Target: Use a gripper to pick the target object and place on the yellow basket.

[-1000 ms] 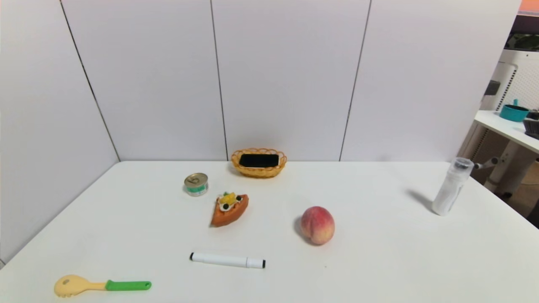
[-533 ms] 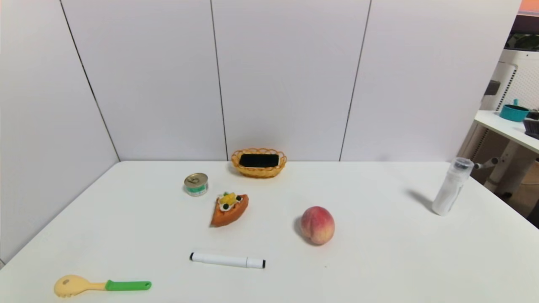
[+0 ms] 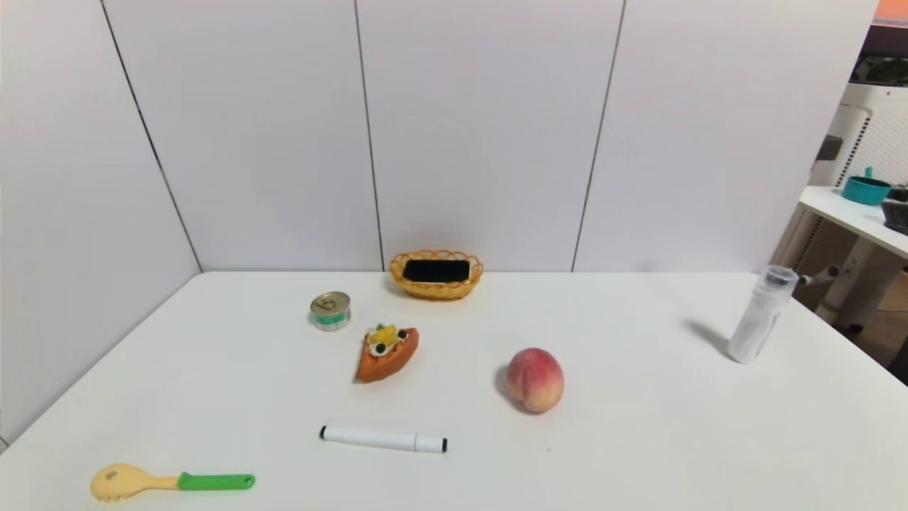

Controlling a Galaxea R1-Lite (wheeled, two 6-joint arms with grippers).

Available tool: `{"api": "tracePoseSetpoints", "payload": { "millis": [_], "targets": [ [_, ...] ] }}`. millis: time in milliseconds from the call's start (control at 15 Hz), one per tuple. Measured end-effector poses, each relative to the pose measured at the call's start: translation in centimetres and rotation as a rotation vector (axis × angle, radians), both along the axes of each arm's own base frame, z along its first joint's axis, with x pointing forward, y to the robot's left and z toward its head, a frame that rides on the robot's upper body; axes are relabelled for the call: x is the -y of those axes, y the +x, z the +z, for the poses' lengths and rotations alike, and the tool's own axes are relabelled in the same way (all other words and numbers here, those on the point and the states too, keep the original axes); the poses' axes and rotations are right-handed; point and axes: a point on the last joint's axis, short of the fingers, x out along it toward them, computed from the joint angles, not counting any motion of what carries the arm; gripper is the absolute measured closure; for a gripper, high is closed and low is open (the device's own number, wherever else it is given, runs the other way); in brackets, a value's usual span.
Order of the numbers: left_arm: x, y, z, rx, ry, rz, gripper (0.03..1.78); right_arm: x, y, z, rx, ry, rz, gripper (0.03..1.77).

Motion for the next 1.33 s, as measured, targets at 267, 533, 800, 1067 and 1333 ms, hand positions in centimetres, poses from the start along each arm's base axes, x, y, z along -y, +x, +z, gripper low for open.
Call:
{"api": "tracePoseSetpoints", "payload": {
  "millis": [267,533,800,1067,1333],
  "targets": [
    [0.0,0.0,0.0,0.0,0.0,0.0,0.12,0.0,0.0,0.0,0.001,0.003,0.001,0.1],
    [0.0,0.0,0.0,0.0,0.0,0.0,0.12,0.0,0.0,0.0,0.0,0.003,0.001,0.1],
    [0.0,0.01,0.0,-0.001,0.0,0.0,0.12,0.0,0.0,0.0,0.0,0.003,0.001,0.1],
    [0.0,0.01,0.0,-0.001,0.0,0.0,0.12,0.0,0.0,0.0,0.0,0.004,0.001,0.1],
    [0.0,0.01,0.0,-0.001,0.0,0.0,0.12,0.0,0.0,0.0,0.0,0.003,0.001,0.1]
  ]
}}
